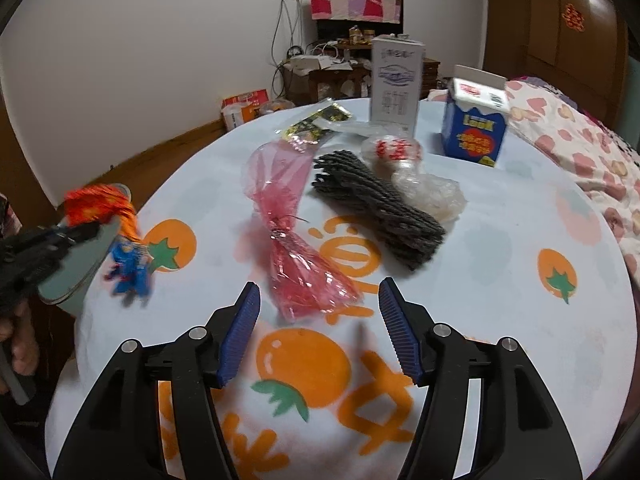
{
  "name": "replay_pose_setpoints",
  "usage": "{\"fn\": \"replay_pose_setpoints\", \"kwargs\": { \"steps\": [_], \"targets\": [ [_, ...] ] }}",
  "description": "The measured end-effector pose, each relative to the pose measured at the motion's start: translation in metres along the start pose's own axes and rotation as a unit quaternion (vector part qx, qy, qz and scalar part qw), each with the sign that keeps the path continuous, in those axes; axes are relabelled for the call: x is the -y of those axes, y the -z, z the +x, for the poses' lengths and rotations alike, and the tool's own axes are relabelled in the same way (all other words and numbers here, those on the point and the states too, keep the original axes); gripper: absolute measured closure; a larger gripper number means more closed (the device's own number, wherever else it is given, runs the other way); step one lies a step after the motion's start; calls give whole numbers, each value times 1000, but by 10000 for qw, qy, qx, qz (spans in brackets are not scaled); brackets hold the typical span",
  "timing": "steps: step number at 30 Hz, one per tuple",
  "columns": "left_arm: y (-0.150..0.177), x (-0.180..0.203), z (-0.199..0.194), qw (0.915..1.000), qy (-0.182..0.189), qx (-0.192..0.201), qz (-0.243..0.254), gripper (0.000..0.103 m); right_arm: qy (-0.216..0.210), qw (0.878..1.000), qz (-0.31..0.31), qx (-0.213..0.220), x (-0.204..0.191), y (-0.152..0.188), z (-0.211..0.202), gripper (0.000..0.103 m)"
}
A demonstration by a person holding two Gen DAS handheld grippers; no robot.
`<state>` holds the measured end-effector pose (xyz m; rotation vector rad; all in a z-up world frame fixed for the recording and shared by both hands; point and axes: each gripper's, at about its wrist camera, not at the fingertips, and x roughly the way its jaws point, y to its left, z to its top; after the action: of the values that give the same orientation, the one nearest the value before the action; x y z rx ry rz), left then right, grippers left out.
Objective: Collect trash
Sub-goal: 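Lift the wrapper over the bin with left tool while right tool grasps pink bag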
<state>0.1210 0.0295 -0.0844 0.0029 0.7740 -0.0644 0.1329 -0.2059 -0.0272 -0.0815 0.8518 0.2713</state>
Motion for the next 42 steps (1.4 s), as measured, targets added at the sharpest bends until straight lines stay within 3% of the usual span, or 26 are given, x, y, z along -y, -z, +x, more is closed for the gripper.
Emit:
{"fn": "replay_pose_setpoints", "kwargs": {
  "steps": [3, 6, 9, 20, 30, 42],
  "targets": [
    [-2, -14, -15, 9999, -73, 117, -90, 98, 19, 9998, -53, -169, -5, -7, 14, 43],
    [-1, -29, -29, 9994, -169, 226, -210, 98, 4, 9990, -137, -435, -7, -8, 28, 64],
    [2, -43, -39, 9988, -234, 292, -326, 98, -49, 9989, -178, -421, -8, -8, 27, 74],
    [11, -79, -51, 9957, -613, 304, -624, 98, -206, 9988, -436, -14, -33, -19, 9, 76],
    [18, -88, -50, 9927, -1003, 343, -575, 98, -462, 9960, -735, 223, -76, -36, 11, 76],
    [24, -101, -58, 9901, -1208, 337, -631, 98, -728, 9911, -1050, 378, -119, -49, 19, 76]
  ]
}}
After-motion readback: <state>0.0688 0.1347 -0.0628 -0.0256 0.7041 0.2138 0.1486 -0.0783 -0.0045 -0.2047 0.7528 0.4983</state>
